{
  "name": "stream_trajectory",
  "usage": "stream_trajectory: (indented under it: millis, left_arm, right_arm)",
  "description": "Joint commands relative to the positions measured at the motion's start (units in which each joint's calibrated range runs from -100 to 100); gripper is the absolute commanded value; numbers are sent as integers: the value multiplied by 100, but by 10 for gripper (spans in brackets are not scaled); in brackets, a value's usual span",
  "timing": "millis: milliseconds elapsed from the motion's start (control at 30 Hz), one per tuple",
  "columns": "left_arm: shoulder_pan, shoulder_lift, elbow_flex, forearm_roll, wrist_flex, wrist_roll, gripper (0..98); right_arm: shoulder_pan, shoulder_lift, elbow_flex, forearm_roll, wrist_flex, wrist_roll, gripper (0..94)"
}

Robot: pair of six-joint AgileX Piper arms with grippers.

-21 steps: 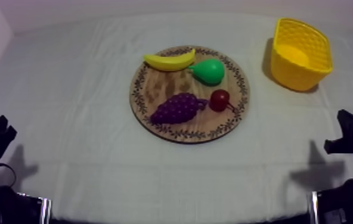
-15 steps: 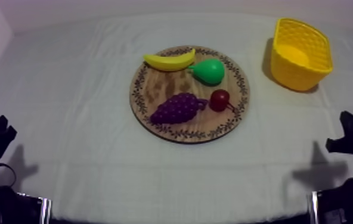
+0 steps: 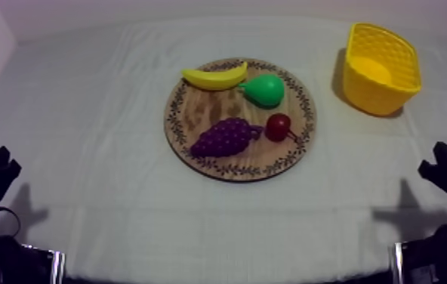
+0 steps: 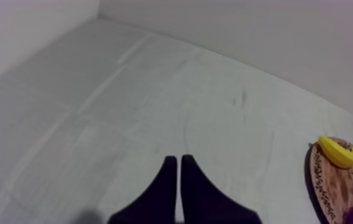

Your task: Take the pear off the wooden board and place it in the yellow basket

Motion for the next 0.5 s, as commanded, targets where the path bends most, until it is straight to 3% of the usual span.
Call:
stream_trajectory:
  millis: [0,233,467]
  left_arm:
    - [-3,-4,0,1,-1,2,1]
    - [-3,-4,0,1,-1,2,1]
    - [-3,-4,0,1,-1,1,1]
  right_arm:
    - [-24,75,-34,80,-2,265,4]
    - [-216,1400,-1870,171,88,640,3]
    - [-1260,3511,-4797,662,957,758,3]
